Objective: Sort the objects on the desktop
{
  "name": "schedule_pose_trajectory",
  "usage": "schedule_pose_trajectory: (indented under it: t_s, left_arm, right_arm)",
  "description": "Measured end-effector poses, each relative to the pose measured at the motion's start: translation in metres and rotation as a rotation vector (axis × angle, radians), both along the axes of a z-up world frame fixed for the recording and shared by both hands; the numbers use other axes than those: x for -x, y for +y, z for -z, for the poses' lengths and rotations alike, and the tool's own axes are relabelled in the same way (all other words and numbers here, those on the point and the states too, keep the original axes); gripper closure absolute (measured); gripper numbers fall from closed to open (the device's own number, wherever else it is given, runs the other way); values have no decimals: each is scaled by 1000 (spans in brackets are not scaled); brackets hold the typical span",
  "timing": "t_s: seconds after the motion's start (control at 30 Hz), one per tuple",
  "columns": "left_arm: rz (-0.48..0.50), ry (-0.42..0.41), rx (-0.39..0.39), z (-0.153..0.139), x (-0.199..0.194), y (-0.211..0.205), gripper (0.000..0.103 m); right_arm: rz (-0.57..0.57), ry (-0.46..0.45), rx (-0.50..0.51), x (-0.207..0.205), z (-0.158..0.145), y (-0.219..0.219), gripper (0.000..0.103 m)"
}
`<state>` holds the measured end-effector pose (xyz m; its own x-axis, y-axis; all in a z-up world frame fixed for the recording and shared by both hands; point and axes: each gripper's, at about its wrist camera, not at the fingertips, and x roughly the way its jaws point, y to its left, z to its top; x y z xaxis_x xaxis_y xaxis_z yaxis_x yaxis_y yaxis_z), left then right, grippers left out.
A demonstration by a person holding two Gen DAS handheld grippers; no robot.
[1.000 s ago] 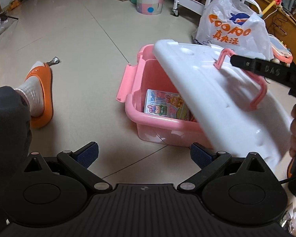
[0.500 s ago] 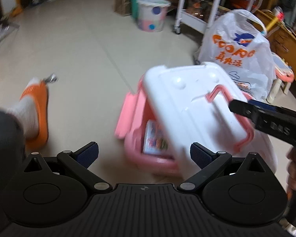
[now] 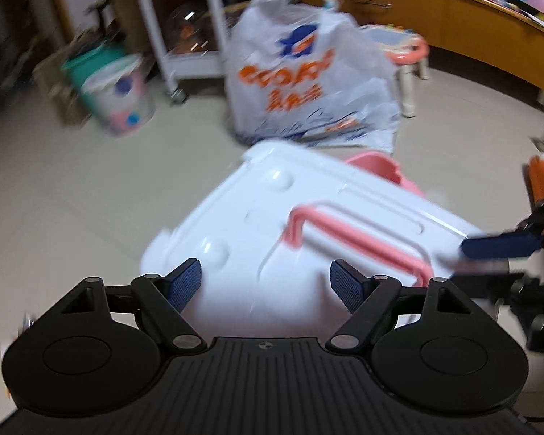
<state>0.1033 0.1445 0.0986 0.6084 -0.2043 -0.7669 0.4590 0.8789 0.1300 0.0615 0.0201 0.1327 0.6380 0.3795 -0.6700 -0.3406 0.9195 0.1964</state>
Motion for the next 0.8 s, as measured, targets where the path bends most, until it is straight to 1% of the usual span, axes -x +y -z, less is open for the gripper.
schedule_pose_trajectory:
  t_s: [0.07, 0.17, 0.33, 0.37, 0.43, 0.5, 0.57, 0.63, 0.67, 0.73, 0.8]
  left_arm:
    - [56, -16, -2, 2, -6, -4, 22]
    - [98, -14, -36, 9, -16, -9, 22]
    - [154, -16, -28, 13, -28, -9, 24]
    - [173, -23, -32, 14, -28, -10, 24]
    - [211, -37, -41, 17, -29, -11, 27]
    - [240, -50, -45, 18, -30, -13, 33]
    - [261, -58, -41, 19, -31, -13, 45]
    - [291, -59, -26, 19, -31, -14, 63]
    - [305, -68, -29, 18, -29, -15, 68]
    - [344, -87, -46, 18, -24, -17, 87]
    - [375, -103, -60, 18, -19, -19, 88]
  right_arm:
    - [-8, 8, 0, 0, 4, 3, 82]
    - [-20, 20, -1, 0, 10, 9, 84]
    - [-29, 34, -7, -9, 15, 18, 85]
    - [-31, 36, -13, -10, 16, 18, 88]
    - [-30, 25, -6, -11, 18, 19, 91]
    - [-33, 14, 4, -11, 19, 20, 95]
    - [-37, 4, 14, -11, 19, 20, 96]
    - [-37, -2, 23, -11, 19, 20, 96]
    - [-36, -4, 27, -11, 18, 20, 96]
    - [-35, -8, 36, -10, 18, 20, 97]
    - [-35, -12, 44, -10, 17, 20, 97]
